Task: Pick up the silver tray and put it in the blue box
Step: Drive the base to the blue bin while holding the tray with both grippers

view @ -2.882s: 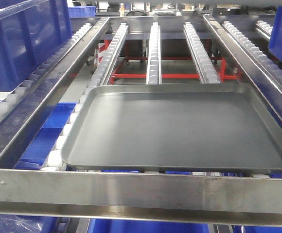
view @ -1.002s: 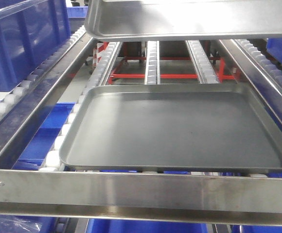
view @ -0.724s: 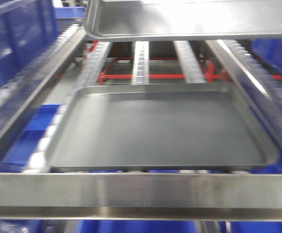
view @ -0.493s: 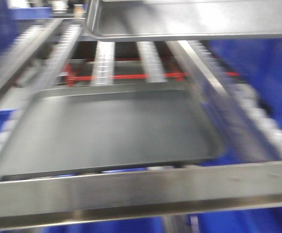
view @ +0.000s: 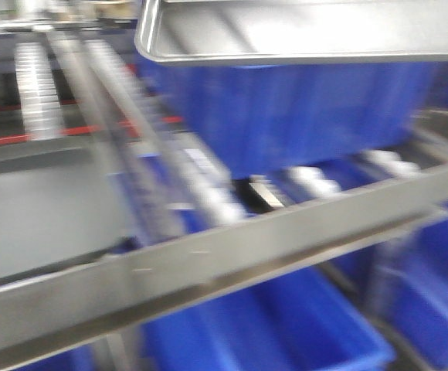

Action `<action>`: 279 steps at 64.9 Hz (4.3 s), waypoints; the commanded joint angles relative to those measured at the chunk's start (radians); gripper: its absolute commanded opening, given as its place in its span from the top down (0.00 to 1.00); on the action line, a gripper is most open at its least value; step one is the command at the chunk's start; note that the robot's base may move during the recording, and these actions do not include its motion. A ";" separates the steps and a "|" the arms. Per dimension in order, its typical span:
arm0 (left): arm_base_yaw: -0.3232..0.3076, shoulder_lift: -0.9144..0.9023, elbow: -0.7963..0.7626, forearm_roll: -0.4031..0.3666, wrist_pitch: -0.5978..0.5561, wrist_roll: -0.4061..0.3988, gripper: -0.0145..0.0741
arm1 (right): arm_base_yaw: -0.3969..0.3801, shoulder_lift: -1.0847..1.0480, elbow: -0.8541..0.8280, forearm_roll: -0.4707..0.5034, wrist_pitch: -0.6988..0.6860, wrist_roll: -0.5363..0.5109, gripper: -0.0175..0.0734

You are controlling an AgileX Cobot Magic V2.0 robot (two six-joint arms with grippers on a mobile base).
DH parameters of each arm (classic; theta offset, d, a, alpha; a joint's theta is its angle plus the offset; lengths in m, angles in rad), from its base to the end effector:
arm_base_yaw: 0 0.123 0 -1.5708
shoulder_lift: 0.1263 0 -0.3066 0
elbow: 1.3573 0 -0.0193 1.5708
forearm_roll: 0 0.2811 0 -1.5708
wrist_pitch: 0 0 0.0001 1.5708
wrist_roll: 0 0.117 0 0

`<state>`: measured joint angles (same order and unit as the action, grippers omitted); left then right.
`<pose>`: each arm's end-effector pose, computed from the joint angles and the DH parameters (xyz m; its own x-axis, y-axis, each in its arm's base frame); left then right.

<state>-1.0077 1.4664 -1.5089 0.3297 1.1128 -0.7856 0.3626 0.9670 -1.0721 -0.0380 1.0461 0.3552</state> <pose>0.2140 -0.2753 0.3932 -0.7797 0.1711 -0.6023 0.3201 0.9357 -0.1485 0.1960 0.0702 0.3798 -0.7754 0.0584 -0.6287 -0.0832 0.9776 0.1934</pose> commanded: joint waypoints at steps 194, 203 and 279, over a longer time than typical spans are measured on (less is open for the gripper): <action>0.001 -0.032 -0.031 0.049 0.002 0.012 0.95 | -0.009 -0.012 -0.031 -0.047 -0.048 -0.014 0.75; 0.001 -0.032 -0.031 0.049 0.002 0.012 0.95 | -0.009 -0.012 -0.031 -0.047 -0.048 -0.014 0.75; 0.003 -0.032 -0.031 0.047 0.000 0.012 0.95 | -0.009 -0.012 -0.031 -0.047 -0.044 -0.014 0.75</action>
<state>-1.0077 1.4687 -1.5089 0.3261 1.1124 -0.7856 0.3626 0.9670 -1.0721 -0.0398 1.0522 0.3552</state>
